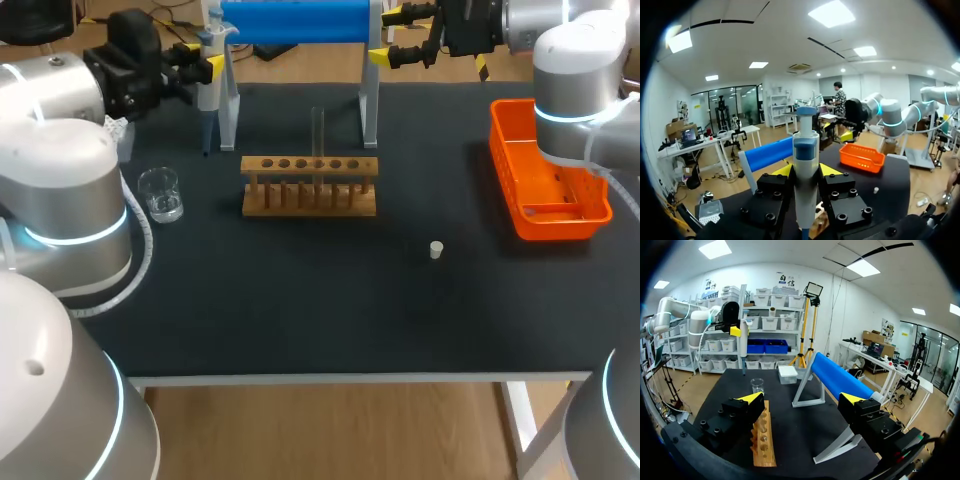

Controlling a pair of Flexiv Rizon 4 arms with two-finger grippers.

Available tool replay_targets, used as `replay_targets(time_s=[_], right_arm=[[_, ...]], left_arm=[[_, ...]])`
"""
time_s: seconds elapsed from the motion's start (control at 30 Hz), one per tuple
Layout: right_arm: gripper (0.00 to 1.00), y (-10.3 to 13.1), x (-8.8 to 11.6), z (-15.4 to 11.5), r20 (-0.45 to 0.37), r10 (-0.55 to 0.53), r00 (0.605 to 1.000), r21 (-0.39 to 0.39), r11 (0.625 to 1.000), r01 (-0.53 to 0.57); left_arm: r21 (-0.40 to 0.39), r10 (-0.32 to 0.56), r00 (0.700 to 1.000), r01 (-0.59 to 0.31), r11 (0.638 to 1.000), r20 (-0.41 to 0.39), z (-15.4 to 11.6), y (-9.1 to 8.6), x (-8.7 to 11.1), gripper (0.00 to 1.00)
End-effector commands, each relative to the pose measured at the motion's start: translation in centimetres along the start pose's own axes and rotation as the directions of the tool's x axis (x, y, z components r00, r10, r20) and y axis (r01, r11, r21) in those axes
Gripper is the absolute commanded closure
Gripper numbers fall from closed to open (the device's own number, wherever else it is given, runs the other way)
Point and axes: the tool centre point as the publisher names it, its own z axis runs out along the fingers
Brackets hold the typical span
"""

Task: Invert the test tube, pick up the pipette, mount the tip to pipette, aspirate from beaker and dispense into the tube, eject the tip, return the pipette, and cap with the stopper.

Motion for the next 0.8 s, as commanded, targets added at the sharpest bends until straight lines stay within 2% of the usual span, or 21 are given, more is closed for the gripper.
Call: replay_targets(time_s=[0.03,0.1,0.23,0.47,0.63,0.8], right_arm=[[0.00,0.0,0.0,-0.1,-0.004,0.000,1.000,0.002,1.000,0.000],[0.00,0.0,0.0,-0.1,-0.004,0.000,1.000,0.002,1.000,0.000],[0.00,0.0,0.0,-0.1,-0.004,0.000,1.000,0.002,1.000,0.000],[0.00,0.0,0.0,-0.1,-0.004,0.000,1.000,0.002,1.000,0.000],[0.00,0.0,0.0,-0.1,-0.004,0.000,1.000,0.002,1.000,0.000],[0.00,0.0,0.0,-0.1,-0.004,0.000,1.000,0.002,1.000,0.000]], left_arm=[[-0.004,0.000,1.000,0.000,1.000,-0.004,0.0,-0.1,-0.1,1.00],[0.000,0.001,1.000,-0.001,1.000,-0.007,0.5,0.1,-0.6,1.00],[-0.026,-0.016,0.998,0.018,1.000,0.063,2.7,0.4,-3.7,1.00],[-0.074,-0.041,0.986,0.054,0.996,0.164,6.4,0.6,-7.7,1.00],[-0.082,-0.062,0.972,0.083,0.993,0.229,8.5,0.9,-9.4,1.00],[-0.102,-0.089,0.949,0.125,0.987,0.304,10.3,1.0,-10.2,1.00]])
